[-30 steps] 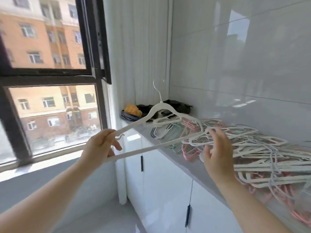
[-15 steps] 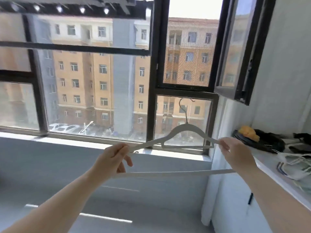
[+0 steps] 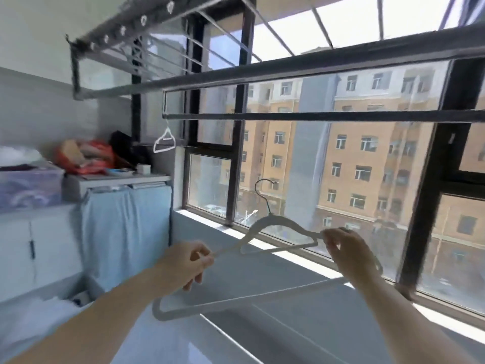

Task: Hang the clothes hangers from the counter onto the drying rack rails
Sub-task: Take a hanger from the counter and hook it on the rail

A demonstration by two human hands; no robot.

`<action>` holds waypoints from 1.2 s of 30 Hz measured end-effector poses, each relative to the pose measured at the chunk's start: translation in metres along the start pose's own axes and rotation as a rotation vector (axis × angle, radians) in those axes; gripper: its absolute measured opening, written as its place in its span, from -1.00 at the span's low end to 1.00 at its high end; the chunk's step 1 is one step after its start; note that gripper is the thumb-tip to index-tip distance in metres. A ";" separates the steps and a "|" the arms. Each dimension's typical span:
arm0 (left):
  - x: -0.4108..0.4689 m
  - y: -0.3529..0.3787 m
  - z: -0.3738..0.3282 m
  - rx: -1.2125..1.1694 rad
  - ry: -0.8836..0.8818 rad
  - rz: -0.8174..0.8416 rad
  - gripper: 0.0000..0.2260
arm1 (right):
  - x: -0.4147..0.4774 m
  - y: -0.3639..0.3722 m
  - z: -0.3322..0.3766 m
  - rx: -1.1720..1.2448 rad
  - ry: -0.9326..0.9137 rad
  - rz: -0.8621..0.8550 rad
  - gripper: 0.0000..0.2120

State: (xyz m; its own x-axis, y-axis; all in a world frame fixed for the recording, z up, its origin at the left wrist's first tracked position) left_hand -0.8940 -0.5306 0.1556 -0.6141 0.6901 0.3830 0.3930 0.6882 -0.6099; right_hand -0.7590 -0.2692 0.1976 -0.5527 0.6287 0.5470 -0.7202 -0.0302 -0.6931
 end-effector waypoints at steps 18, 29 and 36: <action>0.135 -0.243 0.253 0.339 -0.327 -0.281 -0.80 | 0.197 0.338 0.291 0.070 -0.231 0.294 -0.66; 0.300 -0.319 0.366 0.371 -0.267 -0.375 -0.78 | 0.359 0.397 0.372 -0.128 -0.275 0.135 -0.58; 0.418 -0.360 0.397 0.401 -0.059 -0.322 -0.79 | 0.448 0.381 0.417 -0.281 -0.179 -0.137 -0.49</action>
State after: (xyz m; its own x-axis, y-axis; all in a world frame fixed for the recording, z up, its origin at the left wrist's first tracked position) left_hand -1.5638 -0.5788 0.2595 -0.7030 0.4355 0.5622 -0.1082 0.7159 -0.6898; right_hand -1.4559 -0.3236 0.3743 -0.5413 0.4651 0.7005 -0.6635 0.2754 -0.6956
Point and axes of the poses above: each hand's wrist, its own x-axis towards the middle knuckle, its own y-axis out of the palm, z = x × y, the point moved 8 cm from there along x, towards the middle knuckle, and after that the axes turned 11 degrees about y, right-handed, at the moved point
